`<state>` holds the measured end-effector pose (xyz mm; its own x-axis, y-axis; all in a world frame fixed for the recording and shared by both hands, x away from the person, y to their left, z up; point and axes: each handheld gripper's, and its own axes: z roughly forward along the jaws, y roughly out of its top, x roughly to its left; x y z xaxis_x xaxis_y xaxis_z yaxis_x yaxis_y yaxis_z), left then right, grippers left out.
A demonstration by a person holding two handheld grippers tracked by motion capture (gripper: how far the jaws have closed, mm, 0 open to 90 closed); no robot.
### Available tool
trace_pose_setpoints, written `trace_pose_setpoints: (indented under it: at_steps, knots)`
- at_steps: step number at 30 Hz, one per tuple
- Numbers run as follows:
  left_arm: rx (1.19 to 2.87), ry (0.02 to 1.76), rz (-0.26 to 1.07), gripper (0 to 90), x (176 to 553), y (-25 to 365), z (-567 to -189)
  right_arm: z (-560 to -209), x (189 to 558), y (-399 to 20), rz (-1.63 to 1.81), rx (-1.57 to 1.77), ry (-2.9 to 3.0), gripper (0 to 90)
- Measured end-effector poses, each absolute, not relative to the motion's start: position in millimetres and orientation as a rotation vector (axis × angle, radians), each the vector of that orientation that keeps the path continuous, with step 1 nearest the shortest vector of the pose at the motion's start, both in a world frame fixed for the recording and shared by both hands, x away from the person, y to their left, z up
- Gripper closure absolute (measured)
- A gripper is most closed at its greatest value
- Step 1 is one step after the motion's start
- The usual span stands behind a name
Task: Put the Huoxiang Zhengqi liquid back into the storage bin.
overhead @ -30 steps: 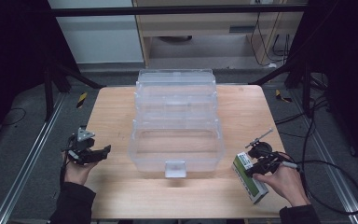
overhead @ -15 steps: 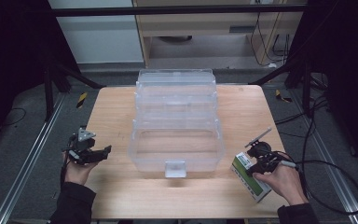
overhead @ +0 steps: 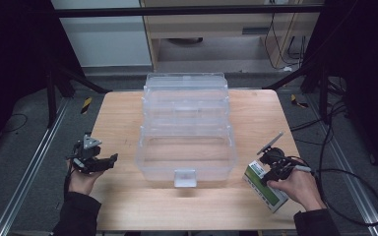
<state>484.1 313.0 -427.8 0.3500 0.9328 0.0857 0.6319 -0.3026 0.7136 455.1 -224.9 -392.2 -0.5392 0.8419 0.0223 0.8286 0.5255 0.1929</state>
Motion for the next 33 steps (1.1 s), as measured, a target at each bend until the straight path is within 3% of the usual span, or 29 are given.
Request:
trace_pose_setpoints:
  at_steps: [11,33]
  knots:
    - [2.039,1.362,0.67,28.9,484.5,313.6,-428.4,-388.9,453.8,-224.6,0.298,1.46,2.67,64.4]
    - [2.051,1.379,0.662,28.8,486.8,314.3,-434.6,-333.5,456.5,-230.0,0.504,1.369,2.491,64.4]
